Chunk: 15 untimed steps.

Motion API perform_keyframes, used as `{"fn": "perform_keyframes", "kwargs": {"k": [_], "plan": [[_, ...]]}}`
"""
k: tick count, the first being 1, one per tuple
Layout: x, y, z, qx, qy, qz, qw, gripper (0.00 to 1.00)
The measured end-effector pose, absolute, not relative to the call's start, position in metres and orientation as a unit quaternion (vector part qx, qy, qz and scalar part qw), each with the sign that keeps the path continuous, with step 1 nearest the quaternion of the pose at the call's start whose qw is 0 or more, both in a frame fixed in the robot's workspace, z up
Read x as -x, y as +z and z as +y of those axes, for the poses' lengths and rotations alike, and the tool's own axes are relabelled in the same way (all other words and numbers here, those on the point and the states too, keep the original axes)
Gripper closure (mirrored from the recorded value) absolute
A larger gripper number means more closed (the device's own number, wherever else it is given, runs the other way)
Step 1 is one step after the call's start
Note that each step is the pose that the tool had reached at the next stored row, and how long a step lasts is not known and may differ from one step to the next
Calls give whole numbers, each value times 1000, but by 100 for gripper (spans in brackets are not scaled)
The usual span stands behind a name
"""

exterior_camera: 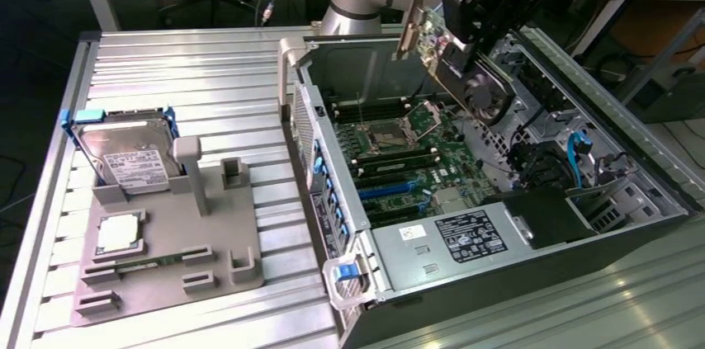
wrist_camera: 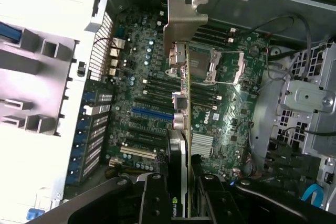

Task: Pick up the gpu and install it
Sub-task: 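Insert the gpu into the slot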

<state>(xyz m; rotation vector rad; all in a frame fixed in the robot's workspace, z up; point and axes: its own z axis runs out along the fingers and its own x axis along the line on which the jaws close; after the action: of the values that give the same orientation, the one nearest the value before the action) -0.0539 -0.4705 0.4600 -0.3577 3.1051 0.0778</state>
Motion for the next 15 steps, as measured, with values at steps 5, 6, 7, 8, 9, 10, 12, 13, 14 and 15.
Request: {"fn": "perform_keyframes", "kwargs": {"k": [5, 6, 7, 8, 9, 10, 12, 13, 14, 15], "plan": [[54, 460, -471, 141, 25, 990, 7, 73], [54, 460, -471, 144, 25, 989, 7, 73], [54, 460, -471, 147, 25, 989, 7, 73], [54, 460, -471, 150, 25, 988, 7, 73], [54, 460, -471, 154, 25, 988, 7, 73], [54, 460, -471, 157, 25, 987, 6, 73], [54, 460, -471, 164, 25, 986, 6, 73], [54, 460, -471, 167, 25, 986, 6, 73], [54, 460, -471, 171, 25, 985, 6, 73], [54, 460, -471, 173, 25, 985, 6, 73]]}}
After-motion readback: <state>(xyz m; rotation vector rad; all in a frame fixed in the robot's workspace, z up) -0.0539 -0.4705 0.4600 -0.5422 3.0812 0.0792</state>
